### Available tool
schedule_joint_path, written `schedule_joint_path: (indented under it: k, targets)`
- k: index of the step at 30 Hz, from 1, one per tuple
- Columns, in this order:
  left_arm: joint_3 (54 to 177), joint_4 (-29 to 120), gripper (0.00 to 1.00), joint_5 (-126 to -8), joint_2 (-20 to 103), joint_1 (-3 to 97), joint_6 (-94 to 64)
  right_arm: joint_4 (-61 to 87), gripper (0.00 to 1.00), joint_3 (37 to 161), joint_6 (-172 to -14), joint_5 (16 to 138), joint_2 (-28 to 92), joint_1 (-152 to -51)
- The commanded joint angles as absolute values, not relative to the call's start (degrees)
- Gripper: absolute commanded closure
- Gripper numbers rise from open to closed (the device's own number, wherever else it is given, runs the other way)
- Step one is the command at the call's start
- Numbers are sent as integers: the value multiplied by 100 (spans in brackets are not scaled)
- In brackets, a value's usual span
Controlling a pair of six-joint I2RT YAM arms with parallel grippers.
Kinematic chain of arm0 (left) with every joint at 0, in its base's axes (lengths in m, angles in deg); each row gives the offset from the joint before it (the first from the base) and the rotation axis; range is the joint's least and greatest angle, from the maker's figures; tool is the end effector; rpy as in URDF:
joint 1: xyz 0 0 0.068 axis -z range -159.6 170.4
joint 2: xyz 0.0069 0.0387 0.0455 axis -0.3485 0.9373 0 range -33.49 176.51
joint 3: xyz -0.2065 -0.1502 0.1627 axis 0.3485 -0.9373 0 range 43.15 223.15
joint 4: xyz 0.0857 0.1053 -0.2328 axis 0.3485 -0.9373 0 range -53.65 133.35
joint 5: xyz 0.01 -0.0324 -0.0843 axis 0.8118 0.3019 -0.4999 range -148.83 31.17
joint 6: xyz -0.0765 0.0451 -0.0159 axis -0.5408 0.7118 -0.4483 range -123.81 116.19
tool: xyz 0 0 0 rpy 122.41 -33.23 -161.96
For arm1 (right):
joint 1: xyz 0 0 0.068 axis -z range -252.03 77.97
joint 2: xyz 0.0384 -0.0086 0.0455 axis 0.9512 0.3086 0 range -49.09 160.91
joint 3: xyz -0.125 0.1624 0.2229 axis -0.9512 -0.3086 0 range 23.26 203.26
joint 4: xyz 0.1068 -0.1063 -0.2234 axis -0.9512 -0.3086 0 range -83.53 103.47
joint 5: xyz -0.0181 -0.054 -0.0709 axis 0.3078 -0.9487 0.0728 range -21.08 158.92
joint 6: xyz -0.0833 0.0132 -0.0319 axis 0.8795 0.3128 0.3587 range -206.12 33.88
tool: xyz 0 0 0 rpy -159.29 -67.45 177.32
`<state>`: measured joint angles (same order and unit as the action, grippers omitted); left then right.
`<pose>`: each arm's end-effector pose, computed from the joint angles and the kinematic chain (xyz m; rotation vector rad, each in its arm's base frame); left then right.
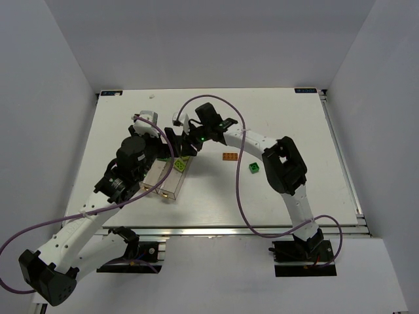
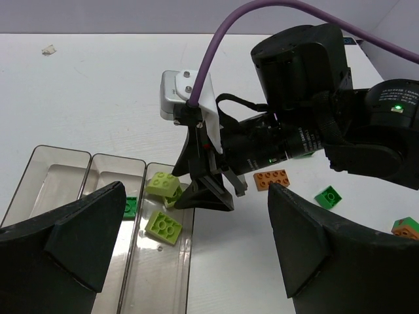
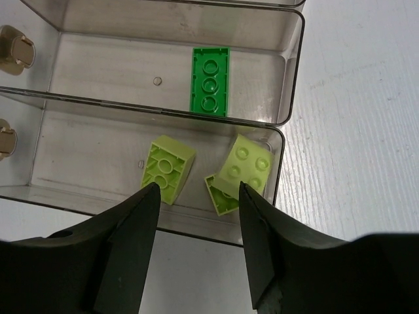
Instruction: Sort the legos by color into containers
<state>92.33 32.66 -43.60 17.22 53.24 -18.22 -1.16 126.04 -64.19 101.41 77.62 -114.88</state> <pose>0.2102 -0.1105 0.3628 0.0956 1.7879 -0.3575 0.3836 0.4150 0.2134 -1.4561 1.7121 0.8323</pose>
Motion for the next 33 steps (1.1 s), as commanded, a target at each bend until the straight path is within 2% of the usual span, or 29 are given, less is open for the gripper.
schedule_joint_path:
  k: [1,3,5,6,7,8,11,15,23,29,33]
  targets:
    - [9184,3342,2,-4318,1625,5336,-1770,-50,43,12408,-6170,9951,7090,-11483]
    - [9192,3351,2,-4362,1634,5336,-1770,159,43,12005,-5959,9443,6712,-11483]
    - [9201,3351,2,-4467,1634,5336,-1770,563,39,10908,-5565,8812,5898,-11492]
    - [9210,3351,2,-4520,1634,5336,-1770,1139,34,10469,-5475,8625,5614,-11474]
    - [9219,3351,2,-4555,1634,5336,-1770,1345,25,10047,-5405,8432,5315,-11457]
    - [9210,3360,2,-4582,1625,5344,-1770,1617,11,9294,-5308,8187,4790,-11404]
    - [9193,3395,2,-4713,1625,5344,-1796,1639,11,8454,-5167,8349,4058,-11124]
    - [9175,3421,2,-4889,1765,5344,-1831,-3,11,8504,-4589,9422,3626,-10394]
    - [9263,3351,2,-5486,2319,5344,-1945,-1727,14,8127,-3146,9836,2817,-9103]
    - [9324,3281,2,-5873,2802,5362,-2007,-2000,15,7723,-3285,10091,2185,-8776]
    - [9464,3123,2,-6128,3110,5423,-2033,-1967,14,7407,-3557,9565,1718,-8776]
